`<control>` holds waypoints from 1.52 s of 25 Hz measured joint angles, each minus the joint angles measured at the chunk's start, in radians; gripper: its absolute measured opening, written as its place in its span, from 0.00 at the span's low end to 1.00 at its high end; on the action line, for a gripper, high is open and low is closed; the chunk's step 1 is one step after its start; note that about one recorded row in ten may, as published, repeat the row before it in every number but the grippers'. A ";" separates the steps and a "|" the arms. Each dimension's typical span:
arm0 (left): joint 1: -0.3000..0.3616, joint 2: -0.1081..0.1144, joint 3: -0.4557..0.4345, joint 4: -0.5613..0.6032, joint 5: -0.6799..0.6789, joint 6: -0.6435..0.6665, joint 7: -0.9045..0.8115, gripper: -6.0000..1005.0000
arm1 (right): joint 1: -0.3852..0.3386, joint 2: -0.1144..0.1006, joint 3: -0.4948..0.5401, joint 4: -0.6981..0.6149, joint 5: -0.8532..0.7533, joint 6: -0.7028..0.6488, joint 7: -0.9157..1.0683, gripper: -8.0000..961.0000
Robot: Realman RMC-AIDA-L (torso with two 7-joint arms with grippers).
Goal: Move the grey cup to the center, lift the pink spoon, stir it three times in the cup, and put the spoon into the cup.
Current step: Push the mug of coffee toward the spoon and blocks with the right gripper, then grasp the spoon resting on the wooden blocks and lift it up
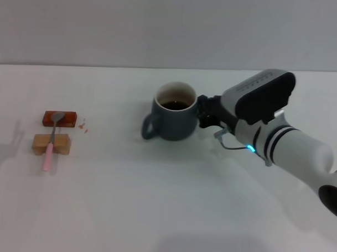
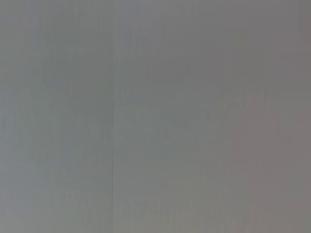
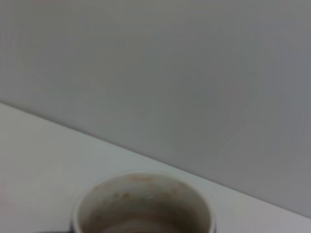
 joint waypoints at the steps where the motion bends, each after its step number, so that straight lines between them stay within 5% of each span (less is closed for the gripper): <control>1: 0.000 0.000 0.000 0.000 0.000 0.000 0.000 0.83 | 0.000 0.000 0.001 0.009 -0.014 -0.001 0.001 0.01; 12: 0.000 0.000 0.000 -0.002 0.000 0.001 0.000 0.83 | -0.037 0.001 0.009 0.017 -0.029 -0.086 -0.001 0.01; 27: 0.037 0.000 0.037 -0.002 0.002 0.031 0.000 0.82 | -0.496 -0.002 0.163 -0.083 -0.022 -0.922 -0.093 0.01; 31: 0.063 0.000 0.092 -0.003 -0.001 0.071 -0.003 0.82 | -0.596 -0.005 0.268 -0.064 -0.021 -0.980 -0.133 0.01; 38: 0.096 0.000 0.265 -0.017 0.000 0.102 -0.003 0.82 | -0.663 -0.004 0.318 -0.069 -0.018 -0.975 -0.129 0.01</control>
